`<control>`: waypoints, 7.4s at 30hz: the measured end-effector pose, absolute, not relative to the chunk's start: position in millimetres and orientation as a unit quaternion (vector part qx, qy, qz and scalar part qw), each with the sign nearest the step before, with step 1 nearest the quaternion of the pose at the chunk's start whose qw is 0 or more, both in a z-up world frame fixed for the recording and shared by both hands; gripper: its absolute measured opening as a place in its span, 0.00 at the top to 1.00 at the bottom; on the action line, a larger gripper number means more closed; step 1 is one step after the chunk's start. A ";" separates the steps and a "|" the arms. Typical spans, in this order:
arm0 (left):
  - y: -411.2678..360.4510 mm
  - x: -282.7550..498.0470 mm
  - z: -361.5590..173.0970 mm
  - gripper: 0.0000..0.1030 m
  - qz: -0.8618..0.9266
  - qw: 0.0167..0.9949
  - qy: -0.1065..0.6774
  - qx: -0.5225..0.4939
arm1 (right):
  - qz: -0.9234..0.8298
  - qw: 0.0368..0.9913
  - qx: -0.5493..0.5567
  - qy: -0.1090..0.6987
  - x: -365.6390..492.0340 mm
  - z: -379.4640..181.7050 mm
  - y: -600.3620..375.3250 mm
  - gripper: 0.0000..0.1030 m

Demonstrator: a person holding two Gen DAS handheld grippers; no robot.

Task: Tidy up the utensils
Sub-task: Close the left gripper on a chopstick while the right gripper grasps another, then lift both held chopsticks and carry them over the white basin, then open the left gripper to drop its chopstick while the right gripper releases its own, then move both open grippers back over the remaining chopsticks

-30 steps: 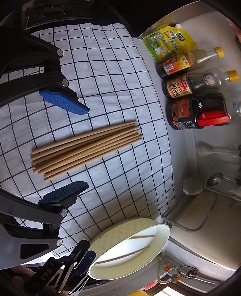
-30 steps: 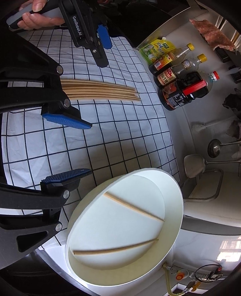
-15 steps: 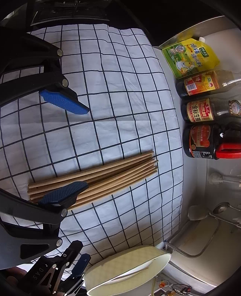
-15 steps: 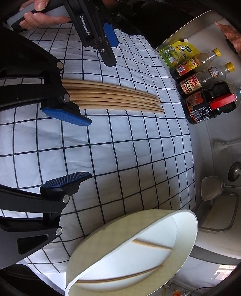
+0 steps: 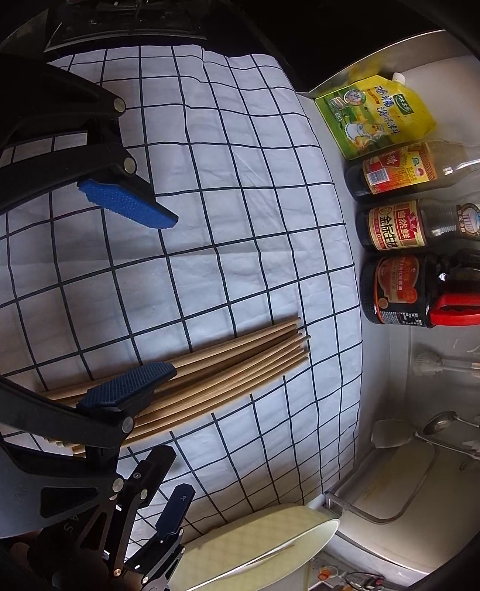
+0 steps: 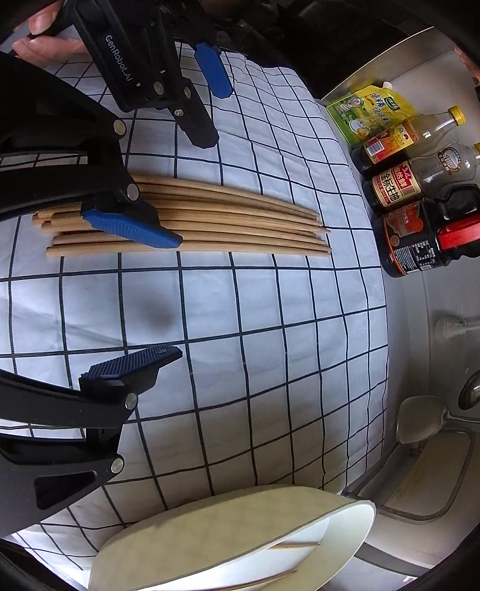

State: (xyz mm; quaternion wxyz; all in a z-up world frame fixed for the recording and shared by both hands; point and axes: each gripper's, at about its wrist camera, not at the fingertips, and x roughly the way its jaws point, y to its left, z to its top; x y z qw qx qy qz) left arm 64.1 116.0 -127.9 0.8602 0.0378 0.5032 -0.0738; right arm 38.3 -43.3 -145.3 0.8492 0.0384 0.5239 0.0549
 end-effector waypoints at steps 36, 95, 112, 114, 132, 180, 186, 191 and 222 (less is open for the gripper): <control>106.5 60.3 -149.0 0.27 -0.082 0.841 0.534 0.011 | 0.020 0.843 -0.023 0.537 38.4 -154.8 -59.9 0.48; 111.4 69.5 -112.2 0.93 -0.056 0.842 0.537 0.027 | 0.105 0.857 0.048 0.502 22.7 -109.5 -61.6 0.94; 15.8 61.1 -38.3 0.93 -0.131 0.865 0.482 0.041 | 0.061 0.889 0.087 0.446 -14.9 -37.4 -156.0 0.94; -3.8 61.0 -32.4 0.93 -0.146 0.866 0.477 0.045 | 0.047 0.892 0.094 0.441 -16.5 -33.8 -172.0 0.94; -173.6 74.9 -9.7 0.93 -0.279 0.844 0.444 0.114 | -0.078 0.888 0.170 0.421 -19.3 -45.3 -317.1 0.94; -233.8 97.3 -70.9 0.38 -0.279 0.796 0.495 0.209 | -0.117 0.862 0.202 0.450 -2.8 -92.4 -362.5 0.78; -213.1 92.3 -58.9 0.31 -0.261 0.807 0.494 0.193 | -0.105 0.870 0.205 0.436 -11.0 -82.6 -354.8 0.77; -196.6 85.2 -50.1 0.31 -0.253 0.812 0.496 0.173 | -0.101 0.875 0.203 0.427 -22.3 -73.5 -347.3 0.77; -12.6 38.3 -39.0 0.29 -0.156 0.851 0.497 0.071 | -0.005 0.882 0.127 0.454 -31.3 -58.9 -193.7 0.68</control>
